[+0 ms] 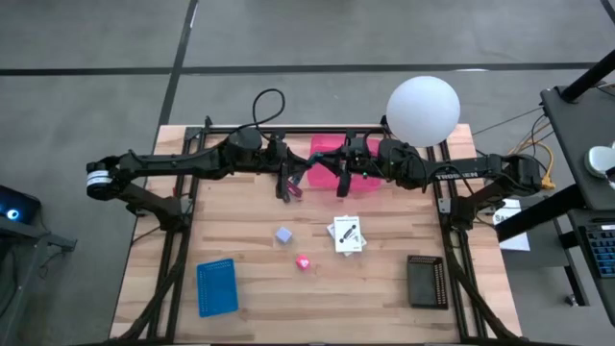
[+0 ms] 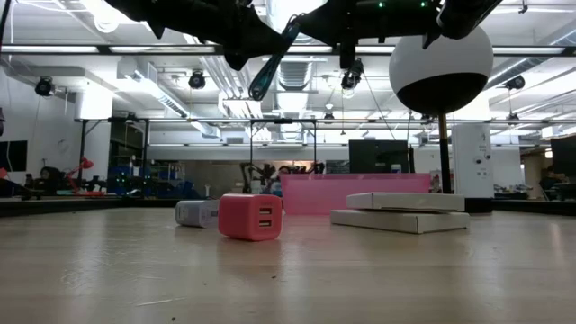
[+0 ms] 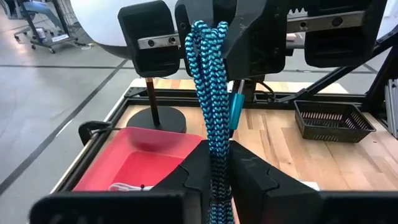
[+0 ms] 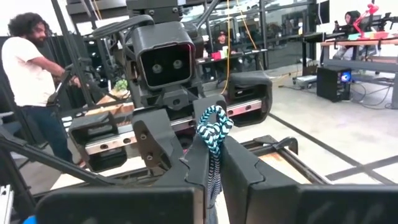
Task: Pick and place items into bin
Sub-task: Put the light blue charger cable into the pink bin
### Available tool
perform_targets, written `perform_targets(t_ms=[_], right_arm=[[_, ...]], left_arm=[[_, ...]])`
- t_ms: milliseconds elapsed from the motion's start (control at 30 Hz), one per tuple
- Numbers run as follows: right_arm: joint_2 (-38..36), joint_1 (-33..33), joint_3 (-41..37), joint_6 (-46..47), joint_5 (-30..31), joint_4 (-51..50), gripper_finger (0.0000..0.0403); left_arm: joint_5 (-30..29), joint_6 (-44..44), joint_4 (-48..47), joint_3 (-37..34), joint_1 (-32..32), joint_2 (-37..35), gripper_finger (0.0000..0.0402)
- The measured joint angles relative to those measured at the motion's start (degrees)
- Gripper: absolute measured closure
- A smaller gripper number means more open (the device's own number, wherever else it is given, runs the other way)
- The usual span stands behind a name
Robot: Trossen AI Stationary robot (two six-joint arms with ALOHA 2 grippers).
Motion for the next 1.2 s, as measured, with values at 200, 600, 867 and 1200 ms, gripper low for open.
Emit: perform_targets(t_ms=[200,600,867,1200], right_arm=[[0.0,-0.5,0.0,0.0,0.2,-0.1,0.0389],[-0.1,-3.5,-0.1,-1.8,0.3,-3.8,0.0390],[-0.1,-6.5,-0.1,-2.9,0.4,-9.9,0.0390],[-0.1,-10.8,-0.1,-4.6,1.6,-16.8,0.0390]], left_arm=[[0.0,0.0,-0.3,-0.2,0.0,0.0,0.0325],[0.0,0.0,-6.4,-0.3,0.2,-2.2,0.0242],[0.0,0.0,-13.2,-0.3,0.2,-5.9,0.0239],[-0.1,0.0,-15.3,-0.8,0.2,-8.6,0.0239]])
